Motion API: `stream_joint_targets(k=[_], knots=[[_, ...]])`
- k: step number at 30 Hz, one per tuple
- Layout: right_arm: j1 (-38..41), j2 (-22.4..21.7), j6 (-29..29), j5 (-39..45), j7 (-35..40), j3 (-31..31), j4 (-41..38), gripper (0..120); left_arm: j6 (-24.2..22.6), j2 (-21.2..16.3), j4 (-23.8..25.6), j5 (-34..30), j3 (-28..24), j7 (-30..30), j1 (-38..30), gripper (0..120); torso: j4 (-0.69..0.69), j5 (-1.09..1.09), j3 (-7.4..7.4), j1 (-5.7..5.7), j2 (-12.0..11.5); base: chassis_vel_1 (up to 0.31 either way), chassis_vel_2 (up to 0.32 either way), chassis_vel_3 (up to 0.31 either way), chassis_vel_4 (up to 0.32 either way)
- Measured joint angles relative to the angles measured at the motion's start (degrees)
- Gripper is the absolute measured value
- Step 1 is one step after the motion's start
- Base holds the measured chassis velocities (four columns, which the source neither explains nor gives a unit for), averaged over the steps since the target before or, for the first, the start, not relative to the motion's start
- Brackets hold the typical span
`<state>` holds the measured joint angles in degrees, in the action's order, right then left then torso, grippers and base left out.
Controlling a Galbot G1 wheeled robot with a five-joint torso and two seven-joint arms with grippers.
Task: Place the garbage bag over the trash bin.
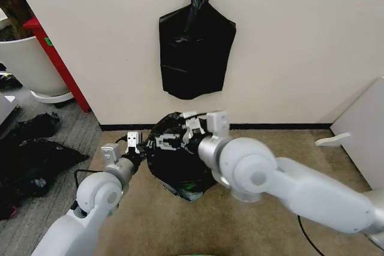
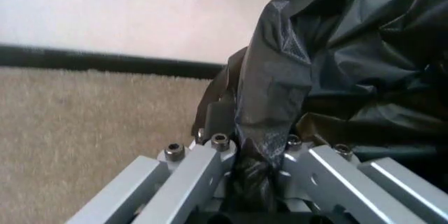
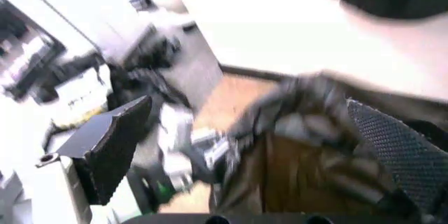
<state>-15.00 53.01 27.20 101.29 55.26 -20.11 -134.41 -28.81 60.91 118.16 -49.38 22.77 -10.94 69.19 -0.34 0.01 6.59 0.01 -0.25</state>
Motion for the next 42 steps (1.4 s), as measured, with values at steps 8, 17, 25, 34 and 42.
stream_joint_targets(k=[8,17,25,34,42], knots=[[-8.4,-9.1,1.7,2.0,-8.3,12.0,-0.8,100,0.8,-0.4,-0.1,-3.9,0.9,3.4,1.7,3,-0.02,0.00,0.00,0.00,0.0,0.000,0.000,0.000,0.000],[-27.6,-16.2,1.1,-2.7,-26.7,28.5,2.3,100,4.4,-2.2,-0.9,-7.1,1.6,10.6,3.1,3,-0.02,0.00,-0.01,0.00,0.0,0.000,0.000,0.000,0.000],[-41.2,-14.8,4.7,26.3,-28.9,48.6,12.5,100,9.3,-4.6,-1.4,-6.9,1.8,16.6,5.0,3,0.00,0.01,0.00,0.00,0.0,0.000,0.000,0.000,0.000],[-48.0,-16.7,10.0,20.4,-46.1,49.1,18.6,100,8.6,-5.5,-0.7,-9.3,1.9,16.6,4.0,3,-0.01,0.01,0.00,0.00,0.0,0.000,0.000,0.000,0.000],[-46.2,-15.8,8.2,17.1,-50.4,44.9,19.6,100,7.9,-6.0,-0.2,-10.3,1.9,16.7,3.7,3,0.00,-0.01,0.00,0.00,0.0,0.000,0.000,0.000,0.000]])
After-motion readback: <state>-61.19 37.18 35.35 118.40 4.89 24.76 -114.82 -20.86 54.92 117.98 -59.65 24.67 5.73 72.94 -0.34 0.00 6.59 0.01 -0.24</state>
